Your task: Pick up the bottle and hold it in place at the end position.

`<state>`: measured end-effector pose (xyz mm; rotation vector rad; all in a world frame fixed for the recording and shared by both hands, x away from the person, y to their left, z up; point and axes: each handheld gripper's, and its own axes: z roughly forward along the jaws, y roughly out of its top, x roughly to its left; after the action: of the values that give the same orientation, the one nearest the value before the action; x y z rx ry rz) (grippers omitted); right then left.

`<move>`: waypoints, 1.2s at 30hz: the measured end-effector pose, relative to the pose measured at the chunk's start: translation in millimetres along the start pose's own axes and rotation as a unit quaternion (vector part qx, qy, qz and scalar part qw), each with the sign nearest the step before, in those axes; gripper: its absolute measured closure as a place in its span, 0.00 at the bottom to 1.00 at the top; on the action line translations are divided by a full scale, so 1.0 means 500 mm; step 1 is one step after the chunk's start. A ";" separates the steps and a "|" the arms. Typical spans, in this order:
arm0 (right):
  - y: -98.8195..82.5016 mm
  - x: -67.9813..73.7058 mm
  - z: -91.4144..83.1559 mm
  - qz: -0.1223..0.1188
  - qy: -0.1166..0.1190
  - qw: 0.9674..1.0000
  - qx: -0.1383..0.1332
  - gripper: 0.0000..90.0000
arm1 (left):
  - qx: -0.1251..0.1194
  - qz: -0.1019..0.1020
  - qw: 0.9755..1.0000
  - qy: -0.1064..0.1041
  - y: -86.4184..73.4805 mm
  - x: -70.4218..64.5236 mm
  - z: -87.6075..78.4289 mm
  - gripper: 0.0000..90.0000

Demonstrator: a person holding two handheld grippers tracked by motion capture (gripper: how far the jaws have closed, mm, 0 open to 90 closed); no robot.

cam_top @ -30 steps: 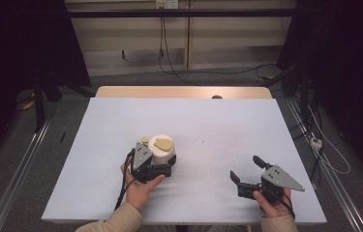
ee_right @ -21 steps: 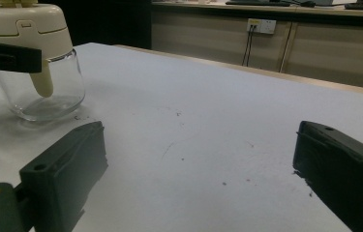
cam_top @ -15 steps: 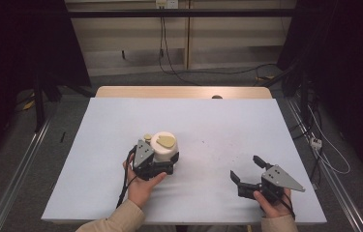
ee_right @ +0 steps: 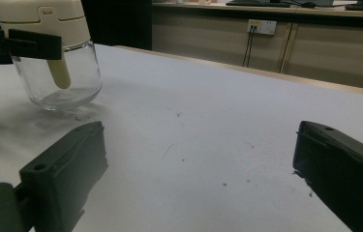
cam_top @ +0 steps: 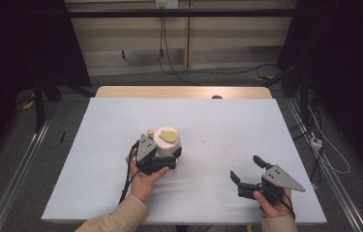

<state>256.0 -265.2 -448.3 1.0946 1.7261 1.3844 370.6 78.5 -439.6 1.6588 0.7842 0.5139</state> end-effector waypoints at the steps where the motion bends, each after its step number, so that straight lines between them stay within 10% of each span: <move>1: 0.000 0.000 0.000 0.000 0.000 1.000 0.000 0.05 | 0.000 0.002 1.000 0.000 0.000 0.000 0.002 0.06; 36: 0.000 -0.002 -0.003 0.001 -0.002 1.000 -0.004 0.05 | 0.001 -0.002 1.000 -0.014 0.017 0.007 0.063 0.06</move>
<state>255.1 -266.9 -447.9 1.0947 1.7166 1.3878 397.2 59.0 -438.7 1.6626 0.7676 0.4850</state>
